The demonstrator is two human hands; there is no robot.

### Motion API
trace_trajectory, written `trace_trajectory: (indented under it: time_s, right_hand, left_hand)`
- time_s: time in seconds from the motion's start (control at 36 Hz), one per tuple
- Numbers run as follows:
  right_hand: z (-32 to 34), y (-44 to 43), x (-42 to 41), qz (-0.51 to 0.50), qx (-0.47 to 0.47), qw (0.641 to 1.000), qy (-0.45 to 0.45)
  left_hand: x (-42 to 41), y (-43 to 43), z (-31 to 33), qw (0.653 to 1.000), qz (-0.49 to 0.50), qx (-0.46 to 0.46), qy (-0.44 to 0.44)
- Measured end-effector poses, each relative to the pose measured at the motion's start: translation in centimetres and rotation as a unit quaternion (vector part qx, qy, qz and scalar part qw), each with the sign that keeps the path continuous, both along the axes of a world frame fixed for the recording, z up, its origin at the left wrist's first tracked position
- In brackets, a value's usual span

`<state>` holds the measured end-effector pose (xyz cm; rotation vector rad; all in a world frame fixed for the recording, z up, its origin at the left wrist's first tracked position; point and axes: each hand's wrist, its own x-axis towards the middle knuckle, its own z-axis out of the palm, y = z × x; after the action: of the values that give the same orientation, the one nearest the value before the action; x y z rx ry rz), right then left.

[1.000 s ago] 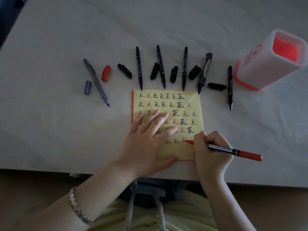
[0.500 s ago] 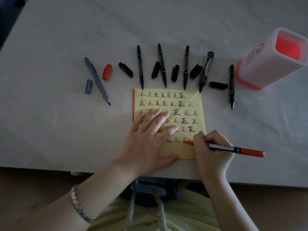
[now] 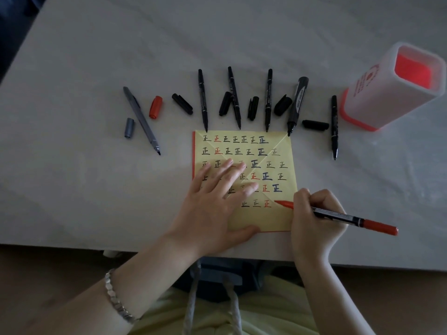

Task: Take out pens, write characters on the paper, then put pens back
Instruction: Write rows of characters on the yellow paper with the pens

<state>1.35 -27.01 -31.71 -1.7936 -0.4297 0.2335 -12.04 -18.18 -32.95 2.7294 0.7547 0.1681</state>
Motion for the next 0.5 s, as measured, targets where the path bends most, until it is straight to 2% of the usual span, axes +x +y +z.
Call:
trace_trajectory:
  time_s: [0.08, 0.17, 0.28, 0.42, 0.5]
  right_hand:
    - [0.3, 0.2, 0.1, -0.005, 0.003, 1.000, 0.008]
    - [0.7, 0.3, 0.2, -0.002, 0.014, 0.999, 0.037]
    - [1.5, 0.5, 0.8, 0.028, -0.015, 0.998, 0.049]
    - [3.7, 1.9, 2.2, 0.134, -0.028, 0.988, 0.070]
    - [4.8, 3.9, 3.0, 0.214, -0.075, 0.968, 0.110]
  left_hand:
    - [-0.1, 0.0, 0.1, 1.000, 0.002, -0.008, -0.010]
    - [-0.3, 0.0, 0.4, 0.996, 0.017, -0.048, -0.077]
    - [-0.9, 0.3, 1.4, 0.984, 0.051, -0.054, -0.162]
    - [-3.0, 3.5, 2.6, 0.973, 0.141, -0.025, -0.182]
    - [-4.8, 6.7, 2.7, 0.962, 0.218, 0.018, -0.163]
